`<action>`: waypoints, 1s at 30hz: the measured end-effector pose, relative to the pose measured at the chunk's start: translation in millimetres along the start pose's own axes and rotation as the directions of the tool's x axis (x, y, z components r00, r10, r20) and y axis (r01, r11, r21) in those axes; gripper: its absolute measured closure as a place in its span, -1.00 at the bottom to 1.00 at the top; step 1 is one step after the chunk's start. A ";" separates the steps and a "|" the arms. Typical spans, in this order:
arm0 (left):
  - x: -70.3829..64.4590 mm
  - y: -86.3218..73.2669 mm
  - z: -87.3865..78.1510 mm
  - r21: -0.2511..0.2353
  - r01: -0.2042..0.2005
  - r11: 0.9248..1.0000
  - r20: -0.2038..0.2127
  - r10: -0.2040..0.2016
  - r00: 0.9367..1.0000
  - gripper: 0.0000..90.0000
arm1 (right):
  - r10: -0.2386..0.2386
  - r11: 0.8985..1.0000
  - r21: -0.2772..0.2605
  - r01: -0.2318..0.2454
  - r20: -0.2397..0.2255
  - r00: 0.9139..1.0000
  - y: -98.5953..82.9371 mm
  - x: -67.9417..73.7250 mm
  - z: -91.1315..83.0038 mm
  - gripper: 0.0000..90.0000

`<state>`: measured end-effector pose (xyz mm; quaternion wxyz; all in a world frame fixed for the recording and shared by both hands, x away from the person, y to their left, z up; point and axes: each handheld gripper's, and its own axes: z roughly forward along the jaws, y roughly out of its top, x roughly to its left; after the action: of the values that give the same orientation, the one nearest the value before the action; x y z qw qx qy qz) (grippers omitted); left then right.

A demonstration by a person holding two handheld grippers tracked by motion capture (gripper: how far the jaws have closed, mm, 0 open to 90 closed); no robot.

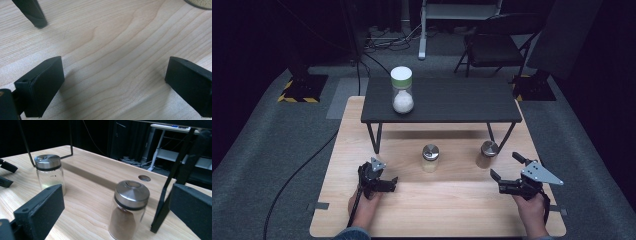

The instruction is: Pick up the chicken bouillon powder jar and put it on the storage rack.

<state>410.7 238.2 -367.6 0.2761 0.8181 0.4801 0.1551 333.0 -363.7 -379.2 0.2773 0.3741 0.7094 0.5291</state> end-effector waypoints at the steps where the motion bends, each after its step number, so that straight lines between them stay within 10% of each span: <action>1: 0.3 -0.2 -0.2 0.000 -0.001 1.000 0.002 0.001 1.000 -0.95 | 0.000 1.000 -0.013 -0.001 -0.009 1.000 0.0 0.7 2.9 -1.00; 30: 0.6 -0.3 -0.4 0.001 -0.006 1.000 0.003 0.006 1.000 -0.95 | -0.010 1.000 -0.018 0.007 -0.143 0.990 22.2 13.8 60.4 -1.00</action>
<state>410.6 239.0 -367.5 0.2760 0.8199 0.4773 0.1545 378.1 -316.0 -375.2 0.2313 0.3298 0.7244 0.5595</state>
